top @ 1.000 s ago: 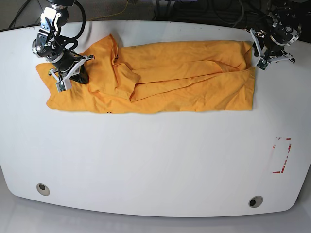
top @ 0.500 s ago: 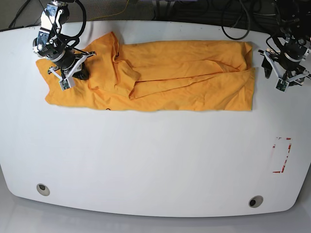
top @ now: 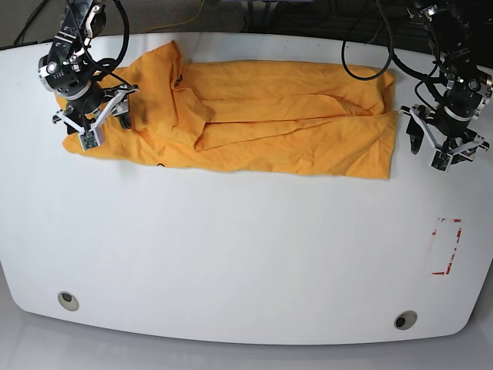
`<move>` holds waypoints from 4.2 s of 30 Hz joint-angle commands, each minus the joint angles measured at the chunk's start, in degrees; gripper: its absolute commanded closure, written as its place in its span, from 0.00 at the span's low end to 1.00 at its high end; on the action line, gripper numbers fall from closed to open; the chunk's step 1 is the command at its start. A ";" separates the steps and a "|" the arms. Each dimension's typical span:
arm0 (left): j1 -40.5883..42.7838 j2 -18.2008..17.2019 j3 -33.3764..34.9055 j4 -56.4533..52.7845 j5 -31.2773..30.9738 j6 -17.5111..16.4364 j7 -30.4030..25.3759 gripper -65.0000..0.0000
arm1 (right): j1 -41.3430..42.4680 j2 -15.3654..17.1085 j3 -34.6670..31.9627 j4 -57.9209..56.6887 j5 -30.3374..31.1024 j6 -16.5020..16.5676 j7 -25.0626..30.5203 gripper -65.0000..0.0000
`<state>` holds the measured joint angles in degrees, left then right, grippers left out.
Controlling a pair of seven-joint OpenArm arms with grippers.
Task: Layout the t-shirt on the table in an organized manner, then fold the t-shirt properly
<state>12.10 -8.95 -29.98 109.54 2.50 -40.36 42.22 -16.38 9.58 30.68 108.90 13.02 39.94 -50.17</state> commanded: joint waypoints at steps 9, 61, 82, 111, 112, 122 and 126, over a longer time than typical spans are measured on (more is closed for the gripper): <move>-0.27 5.13 -0.57 0.22 -0.44 0.36 -0.77 0.39 | 0.16 -0.66 0.05 2.00 0.74 0.06 0.19 0.30; -0.01 8.47 1.98 -17.10 -9.84 0.36 -0.50 0.01 | 0.87 -2.86 -1.62 -0.11 0.21 0.06 0.19 0.30; 2.54 8.47 9.19 -16.83 -9.93 0.36 -0.50 0.26 | 0.87 -2.95 -1.45 -0.11 0.21 0.06 0.19 0.30; 0.61 7.24 13.41 -5.93 -10.11 0.36 -0.50 0.96 | 1.22 -2.95 -1.45 -0.11 0.13 0.06 0.19 0.30; 0.69 7.24 14.46 -5.58 -10.11 0.36 -0.50 0.96 | 1.22 -2.95 -1.45 -0.11 0.13 0.06 0.19 0.30; 0.69 7.24 25.01 -3.73 -10.11 0.36 -0.50 0.96 | 1.22 -2.95 -1.45 -0.11 0.13 0.06 0.19 0.30; 0.43 7.59 29.14 -3.65 -10.11 0.36 -0.41 0.96 | 1.04 -2.95 -1.45 -0.11 0.13 0.06 0.19 0.30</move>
<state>13.21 -1.58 -2.46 104.64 -6.48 -39.77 42.87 -15.62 6.00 28.97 107.83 12.43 40.07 -51.20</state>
